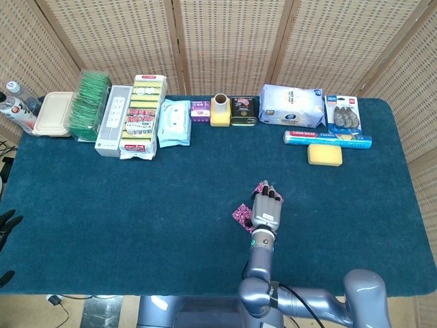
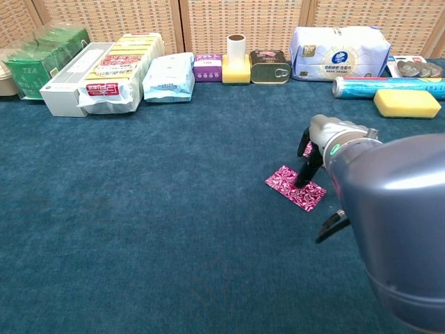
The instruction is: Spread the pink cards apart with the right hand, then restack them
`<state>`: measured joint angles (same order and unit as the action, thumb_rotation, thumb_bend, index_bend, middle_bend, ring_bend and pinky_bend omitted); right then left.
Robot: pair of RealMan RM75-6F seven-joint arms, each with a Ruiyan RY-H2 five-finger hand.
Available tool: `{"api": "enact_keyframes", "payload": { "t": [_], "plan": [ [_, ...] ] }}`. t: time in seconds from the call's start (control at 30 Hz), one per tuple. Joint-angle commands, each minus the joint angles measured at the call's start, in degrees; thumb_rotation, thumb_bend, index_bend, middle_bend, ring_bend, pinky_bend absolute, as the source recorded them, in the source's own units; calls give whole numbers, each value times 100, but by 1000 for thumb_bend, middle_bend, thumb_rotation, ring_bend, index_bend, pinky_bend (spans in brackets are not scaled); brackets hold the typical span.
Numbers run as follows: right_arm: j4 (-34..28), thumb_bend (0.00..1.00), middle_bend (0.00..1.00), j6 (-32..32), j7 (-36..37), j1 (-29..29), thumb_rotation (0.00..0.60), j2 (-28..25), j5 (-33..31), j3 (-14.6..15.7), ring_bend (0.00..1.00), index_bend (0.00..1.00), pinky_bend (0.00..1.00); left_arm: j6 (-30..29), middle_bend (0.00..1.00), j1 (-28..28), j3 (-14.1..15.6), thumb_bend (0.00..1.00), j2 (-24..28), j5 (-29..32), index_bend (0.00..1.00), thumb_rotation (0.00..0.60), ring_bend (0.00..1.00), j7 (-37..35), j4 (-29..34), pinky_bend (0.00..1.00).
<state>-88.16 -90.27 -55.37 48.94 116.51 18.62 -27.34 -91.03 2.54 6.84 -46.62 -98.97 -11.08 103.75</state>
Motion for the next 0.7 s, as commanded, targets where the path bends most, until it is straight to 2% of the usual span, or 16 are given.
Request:
{"api": "enact_keyframes", "payload": {
  "t": [0.03,0.7],
  "plan": [
    [-25,280,0,-72,-19,2,600,88,63,21,0,295,120,6,0,-3,2,133,5,0,0,600,0,1,9,83],
    [-96,268,0,-270,-29,-284,600,310,272,37,0,277,120,-129,0,40,42,131,22,-123,0,600,0,-151,-95,83]
  ]
}}
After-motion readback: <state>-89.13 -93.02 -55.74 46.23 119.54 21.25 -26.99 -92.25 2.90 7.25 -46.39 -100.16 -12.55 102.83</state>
